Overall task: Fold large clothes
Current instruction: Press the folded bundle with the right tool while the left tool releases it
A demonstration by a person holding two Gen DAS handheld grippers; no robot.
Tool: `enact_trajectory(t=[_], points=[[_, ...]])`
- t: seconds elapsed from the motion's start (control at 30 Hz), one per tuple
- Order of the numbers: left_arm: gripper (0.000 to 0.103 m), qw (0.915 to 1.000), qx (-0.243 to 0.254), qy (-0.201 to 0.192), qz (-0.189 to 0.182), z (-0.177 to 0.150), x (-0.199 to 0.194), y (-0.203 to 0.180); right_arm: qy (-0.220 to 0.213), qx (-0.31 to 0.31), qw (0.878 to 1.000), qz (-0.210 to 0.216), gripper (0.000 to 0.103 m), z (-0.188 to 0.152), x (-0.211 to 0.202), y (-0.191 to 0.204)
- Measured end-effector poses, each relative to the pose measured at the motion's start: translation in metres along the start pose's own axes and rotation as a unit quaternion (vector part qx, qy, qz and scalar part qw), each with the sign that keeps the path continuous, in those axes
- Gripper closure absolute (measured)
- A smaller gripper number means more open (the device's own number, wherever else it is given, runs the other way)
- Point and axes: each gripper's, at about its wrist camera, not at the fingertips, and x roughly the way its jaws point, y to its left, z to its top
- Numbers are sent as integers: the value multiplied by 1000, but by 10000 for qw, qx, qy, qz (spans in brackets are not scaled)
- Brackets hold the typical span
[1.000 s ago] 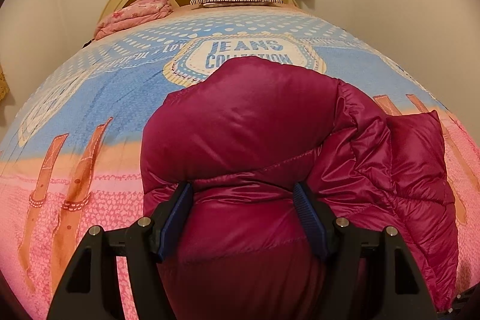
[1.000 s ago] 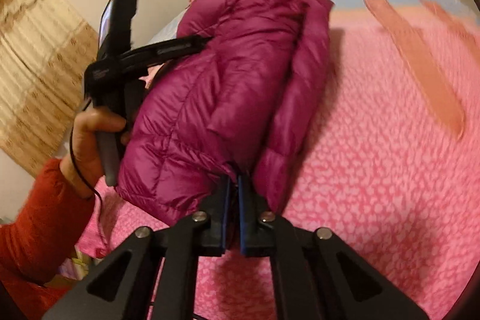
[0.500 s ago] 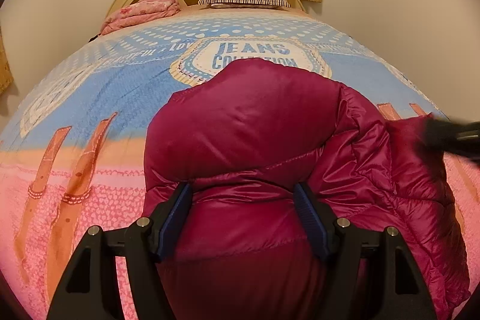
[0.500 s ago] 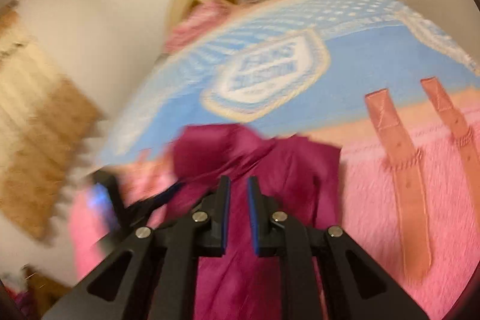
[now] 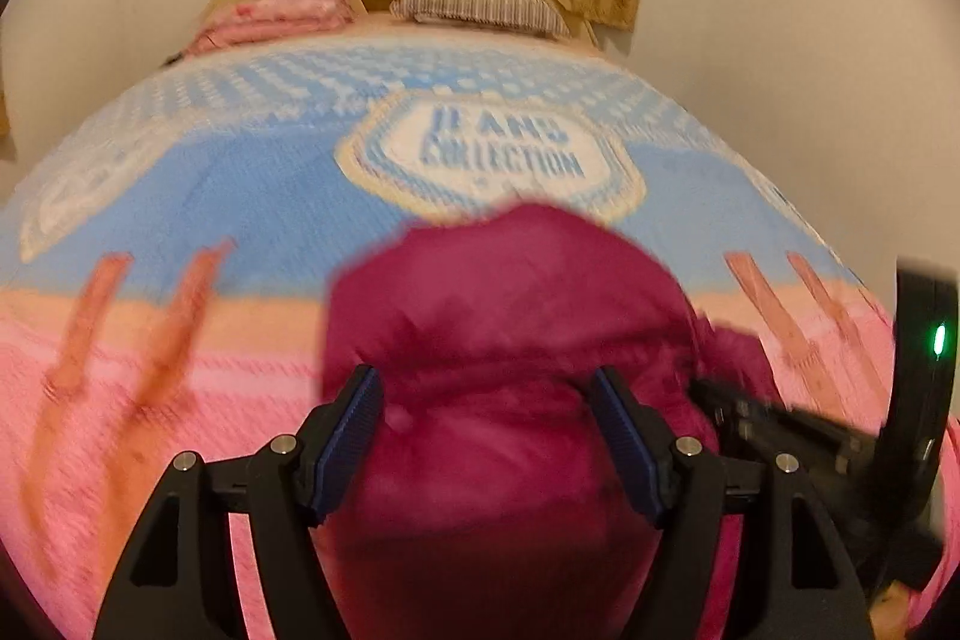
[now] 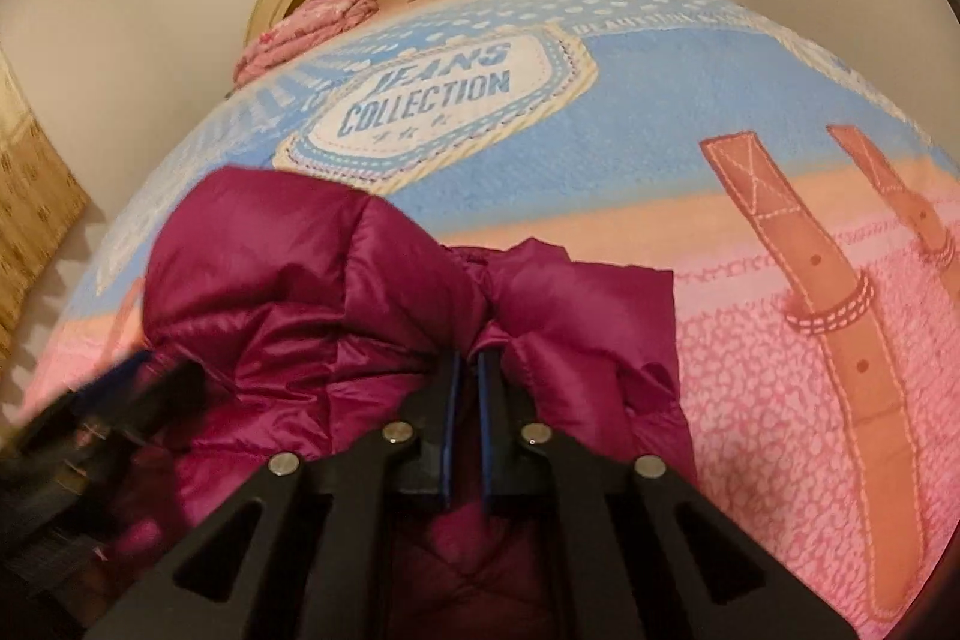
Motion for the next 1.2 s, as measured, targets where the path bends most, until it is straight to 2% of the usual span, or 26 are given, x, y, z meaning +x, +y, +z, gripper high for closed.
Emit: enact_trajectory(t=[0.07, 0.17, 0.23, 0.33, 0.43, 0.53, 0.67, 0.9, 1.2], points=[[30, 9999, -88, -77, 127, 18, 1, 7, 14, -88, 9999, -72, 98, -2, -2, 3], [30, 9995, -238, 190, -27, 43, 24, 12, 21, -79, 10000, -42, 98, -7, -5, 0], [30, 9993, -158, 337, 55, 48, 44, 9, 9, -43, 10000, 5, 98, -8, -5, -2], [30, 9979, 143, 551, 313, 37, 73, 1, -20, 50, 9999, 118, 98, -11, -7, -6], [30, 9977, -33, 630, 261, 29, 86, 8, -34, 137, 9996, 231, 98, -10, -7, -10], [30, 9967, 8, 751, 320, 27, 98, 8, -26, 217, 9992, 326, 98, -10, -6, -12], [29, 9945, 326, 721, 684, 22, 102, -6, -2, 271, 9989, 390, 98, -10, -4, -14], [28, 9919, 534, 604, 983, 19, 105, -14, 16, 236, 9992, 317, 98, -8, -3, -12], [28, 9924, 499, 589, 957, 20, 104, -13, -43, 181, 9997, 150, 98, -8, -1, -9]])
